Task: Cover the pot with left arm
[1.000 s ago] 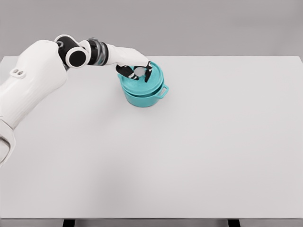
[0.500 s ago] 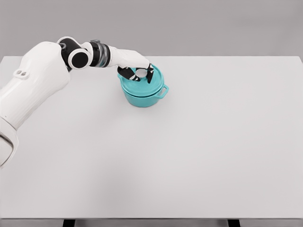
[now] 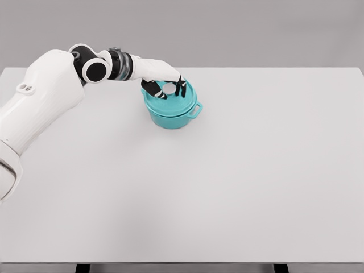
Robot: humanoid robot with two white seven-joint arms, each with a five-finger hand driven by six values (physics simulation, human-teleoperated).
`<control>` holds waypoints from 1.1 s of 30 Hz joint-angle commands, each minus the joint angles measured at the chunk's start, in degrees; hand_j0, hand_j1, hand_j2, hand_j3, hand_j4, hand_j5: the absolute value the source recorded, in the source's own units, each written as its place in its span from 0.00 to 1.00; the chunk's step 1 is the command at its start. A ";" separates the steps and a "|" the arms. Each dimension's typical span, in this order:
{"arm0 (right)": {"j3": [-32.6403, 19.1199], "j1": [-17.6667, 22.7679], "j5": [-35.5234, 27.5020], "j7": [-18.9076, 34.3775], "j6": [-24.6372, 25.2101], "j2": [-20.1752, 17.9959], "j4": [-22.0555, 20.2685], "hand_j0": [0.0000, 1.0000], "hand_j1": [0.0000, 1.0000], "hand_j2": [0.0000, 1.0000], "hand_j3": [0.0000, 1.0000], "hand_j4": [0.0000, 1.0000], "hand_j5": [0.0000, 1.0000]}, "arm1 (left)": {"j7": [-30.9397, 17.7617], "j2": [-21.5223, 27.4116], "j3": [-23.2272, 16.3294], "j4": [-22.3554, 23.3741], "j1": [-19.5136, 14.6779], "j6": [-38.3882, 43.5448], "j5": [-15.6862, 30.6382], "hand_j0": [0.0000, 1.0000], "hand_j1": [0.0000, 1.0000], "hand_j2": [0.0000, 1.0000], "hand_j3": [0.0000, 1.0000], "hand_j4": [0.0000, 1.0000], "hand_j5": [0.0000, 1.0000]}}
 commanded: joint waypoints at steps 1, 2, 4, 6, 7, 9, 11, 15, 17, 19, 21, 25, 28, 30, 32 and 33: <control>0.01 0.00 -0.02 0.02 -0.01 -0.01 0.00 1.00 1.00 1.00 1.00 1.00 1.00 | -0.20 -0.01 -0.05 0.01 0.00 -0.19 -0.20 0.75 0.75 0.75 0.75 0.75 0.75; 0.01 0.00 -0.02 0.02 -0.01 -0.01 0.00 1.00 1.00 1.00 1.00 1.00 1.00 | -0.20 -0.01 -0.05 0.01 0.00 -0.19 -0.20 0.76 0.76 0.76 0.76 0.76 0.76; 0.01 0.00 -0.02 0.02 -0.01 -0.01 0.00 1.00 1.00 1.00 1.00 1.00 1.00 | -0.20 -0.01 -0.05 0.01 0.00 -0.19 -0.20 0.79 0.79 0.79 0.79 0.79 0.79; 0.01 0.00 -0.02 0.02 -0.01 -0.01 0.00 1.00 1.00 1.00 1.00 1.00 1.00 | -0.20 -0.01 -0.05 -0.08 0.00 -0.19 -0.20 0.82 0.82 0.82 0.82 0.82 0.82; 0.01 -0.09 -0.02 0.02 -0.01 -0.01 0.00 1.00 1.00 1.00 1.00 1.00 1.00 | -0.20 -0.09 -0.05 -0.08 0.00 -0.19 -0.20 0.82 0.82 0.82 0.82 0.82 0.82; 0.01 0.00 -0.02 0.02 -0.01 -0.01 0.00 1.00 1.00 1.00 1.00 1.00 1.00 | -0.20 -0.27 -0.05 -0.08 0.00 -0.19 -0.20 0.84 0.84 0.84 0.84 0.84 0.84; 0.01 0.00 -0.02 0.02 -0.01 -0.01 0.00 1.00 1.00 1.00 1.00 1.00 1.00 | -0.20 -0.36 -0.05 -0.08 0.00 -0.19 -0.20 0.85 0.85 0.85 0.85 0.85 0.85; 0.01 0.00 -0.02 0.02 -0.01 -0.01 0.00 1.00 1.00 1.00 1.00 1.00 1.00 | -0.20 -0.80 -0.05 0.01 0.00 -0.19 -0.12 0.87 0.87 0.87 0.87 0.87 0.87; 0.01 -0.09 -0.02 0.02 -0.01 -0.01 0.00 1.00 1.00 1.00 1.00 1.00 1.00 | -0.20 -0.80 -0.05 0.01 0.00 -0.19 -0.20 0.88 0.88 0.88 0.88 0.88 0.88; 0.01 0.00 -0.02 0.02 -0.01 -0.01 0.00 1.00 1.00 1.00 1.00 1.00 1.00 | -0.20 -0.80 -0.05 0.01 0.00 -0.19 -0.20 0.91 0.91 0.91 0.91 0.91 0.91; 0.01 0.00 -0.02 0.02 -0.01 -0.01 0.00 1.00 1.00 1.00 1.00 1.00 1.00 | -0.20 -0.80 0.04 0.01 0.00 -0.19 -0.12 0.95 0.95 0.95 0.95 0.95 0.95; 0.01 0.00 -0.02 0.02 -0.01 -0.01 0.00 1.00 1.00 1.00 1.00 1.00 1.00 | -0.20 -0.80 0.13 -0.08 -0.09 -0.19 -0.12 1.00 1.00 1.00 1.00 1.00 1.00; 0.01 0.00 -0.02 0.02 -0.01 -0.01 0.00 1.00 1.00 1.00 1.00 1.00 1.00 | -0.20 -0.71 0.22 -0.08 -0.17 -0.19 -0.03 1.00 1.00 1.00 1.00 1.00 1.00; 0.01 0.00 -0.02 0.11 -0.01 -0.01 0.00 1.00 1.00 1.00 1.00 1.00 1.00 | -0.20 -0.53 0.22 -0.34 -0.18 -0.36 0.15 1.00 1.00 1.00 1.00 1.00 1.00; 0.01 0.00 -0.02 0.02 -0.01 -0.01 0.00 1.00 1.00 1.00 1.00 1.00 1.00 | -0.20 -0.18 0.22 -0.43 -0.35 -0.54 0.15 1.00 1.00 1.00 1.00 1.00 1.00; 0.01 0.00 -0.02 0.02 -0.01 -0.01 0.00 1.00 1.00 1.00 1.00 1.00 1.00 | -0.20 -0.09 0.22 -0.43 -0.62 -0.63 0.24 1.00 1.00 1.00 1.00 1.00 1.00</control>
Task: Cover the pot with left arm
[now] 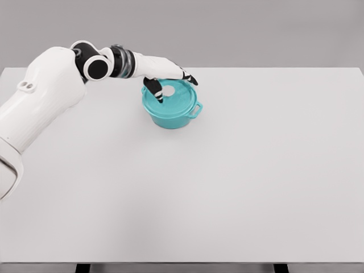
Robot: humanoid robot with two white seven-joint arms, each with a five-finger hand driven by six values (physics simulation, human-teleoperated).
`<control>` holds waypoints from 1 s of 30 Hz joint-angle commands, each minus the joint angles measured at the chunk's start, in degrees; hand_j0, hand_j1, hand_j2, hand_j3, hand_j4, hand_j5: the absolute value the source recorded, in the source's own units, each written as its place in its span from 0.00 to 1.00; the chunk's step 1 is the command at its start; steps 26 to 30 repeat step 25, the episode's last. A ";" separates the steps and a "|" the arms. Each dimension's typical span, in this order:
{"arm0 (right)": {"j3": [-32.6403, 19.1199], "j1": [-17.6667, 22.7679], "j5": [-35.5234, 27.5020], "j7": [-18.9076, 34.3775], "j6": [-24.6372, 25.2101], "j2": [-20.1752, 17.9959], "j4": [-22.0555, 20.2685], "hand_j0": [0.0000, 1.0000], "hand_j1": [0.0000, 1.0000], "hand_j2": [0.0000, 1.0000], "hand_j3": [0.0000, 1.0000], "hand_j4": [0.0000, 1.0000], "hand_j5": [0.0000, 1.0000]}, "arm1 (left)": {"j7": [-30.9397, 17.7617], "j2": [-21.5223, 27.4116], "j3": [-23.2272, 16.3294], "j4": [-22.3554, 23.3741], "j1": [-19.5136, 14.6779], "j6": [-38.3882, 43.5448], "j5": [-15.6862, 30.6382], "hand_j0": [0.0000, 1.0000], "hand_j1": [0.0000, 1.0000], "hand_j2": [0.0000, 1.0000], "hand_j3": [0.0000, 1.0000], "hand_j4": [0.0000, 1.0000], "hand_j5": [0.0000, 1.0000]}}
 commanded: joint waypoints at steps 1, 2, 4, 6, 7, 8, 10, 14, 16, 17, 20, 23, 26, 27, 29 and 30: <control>0.01 0.00 -0.02 0.01 -0.01 -0.01 0.00 1.00 1.00 1.00 1.00 1.00 1.00 | -0.08 0.23 0.07 -0.18 0.00 -0.11 0.38 1.00 1.00 1.00 1.00 1.00 1.00; 0.01 0.00 -0.02 0.01 -0.01 -0.01 0.00 1.00 1.00 1.00 1.00 1.00 1.00 | -0.08 0.23 0.07 -0.27 0.00 -0.20 0.38 1.00 1.00 1.00 1.00 1.00 1.00; 0.01 0.00 -0.02 0.01 -0.01 -0.01 0.00 1.00 1.00 1.00 1.00 1.00 1.00 | -0.08 0.32 0.07 -0.36 -0.26 -0.29 0.38 1.00 1.00 1.00 1.00 1.00 1.00; 0.01 0.00 -0.02 0.01 -0.01 -0.01 0.00 1.00 1.00 1.00 1.00 1.00 1.00 | -0.08 0.40 0.15 -0.54 -0.35 -0.29 0.38 1.00 1.00 1.00 1.00 1.00 1.00; 0.01 0.00 -0.02 0.01 -0.01 -0.01 0.00 1.00 1.00 1.00 1.00 1.00 1.00 | -0.08 0.40 0.16 -0.54 -0.44 -0.29 0.38 1.00 1.00 1.00 1.00 1.00 1.00; 0.01 0.00 -0.02 0.01 -0.01 -0.01 0.00 1.00 1.00 1.00 1.00 1.00 1.00 | -0.08 0.40 0.16 -0.54 -0.62 -0.29 0.47 1.00 1.00 1.00 1.00 1.00 1.00; 0.01 0.00 -0.02 0.01 -0.01 -0.01 0.00 1.00 1.00 1.00 1.00 1.00 1.00 | -0.08 0.75 0.16 -1.59 -1.23 -0.37 2.13 1.00 1.00 1.00 1.00 1.00 1.00; 0.01 0.00 -0.02 0.01 -0.01 -0.01 0.00 1.00 1.00 1.00 1.00 1.00 1.00 | -0.08 11.11 0.16 -10.99 -1.85 -6.17 12.85 1.00 1.00 1.00 1.00 1.00 1.00; 0.01 0.00 -0.02 0.01 -0.01 -0.01 0.00 1.00 1.00 1.00 1.00 1.00 1.00 | -0.08 25.09 0.42 -18.46 -1.41 -9.45 17.96 1.00 1.00 1.00 1.00 1.00 1.00; 0.01 -0.09 -0.02 0.01 -0.01 -0.01 0.00 1.00 1.00 1.00 1.00 1.00 1.00 | -0.08 27.91 0.24 -19.08 -0.88 -9.45 18.05 1.00 1.00 1.00 1.00 1.00 1.00; 0.01 0.00 -0.02 0.01 -0.01 -0.01 0.00 1.00 1.00 1.00 1.00 1.00 1.00 | -0.08 31.34 -0.02 -18.38 5.09 -9.45 17.61 1.00 1.00 1.00 1.00 1.00 1.00; 0.01 0.00 -0.02 0.01 -0.01 -0.01 0.00 1.00 1.00 1.00 1.00 1.00 1.00 | -0.08 32.13 -0.20 -17.94 5.45 -9.45 17.78 1.00 1.00 1.00 1.00 1.00 1.00; 0.01 0.00 -0.02 0.01 -0.09 -0.01 0.00 1.00 1.00 1.00 1.00 1.00 1.00 | -0.08 32.13 -0.20 -17.94 5.45 -9.45 17.87 1.00 1.00 1.00 1.00 1.00 1.00; 0.01 0.00 -0.02 0.01 -0.09 -0.01 0.00 1.00 1.00 1.00 1.00 1.00 1.00 | -0.08 32.13 -0.20 -17.94 5.45 -9.45 17.87 1.00 1.00 1.00 1.00 1.00 1.00; 0.01 0.00 -0.02 0.01 -0.09 -0.01 0.00 1.00 1.00 1.00 1.00 1.00 1.00 | -0.08 32.13 -0.20 -17.94 5.45 -9.45 17.87 1.00 1.00 1.00 1.00 1.00 1.00; 0.01 0.00 -0.02 0.01 -0.09 -0.01 0.00 1.00 1.00 1.00 1.00 1.00 1.00 | -0.08 32.13 -0.20 -17.94 5.45 -9.45 17.87 1.00 1.00 1.00 1.00 1.00 1.00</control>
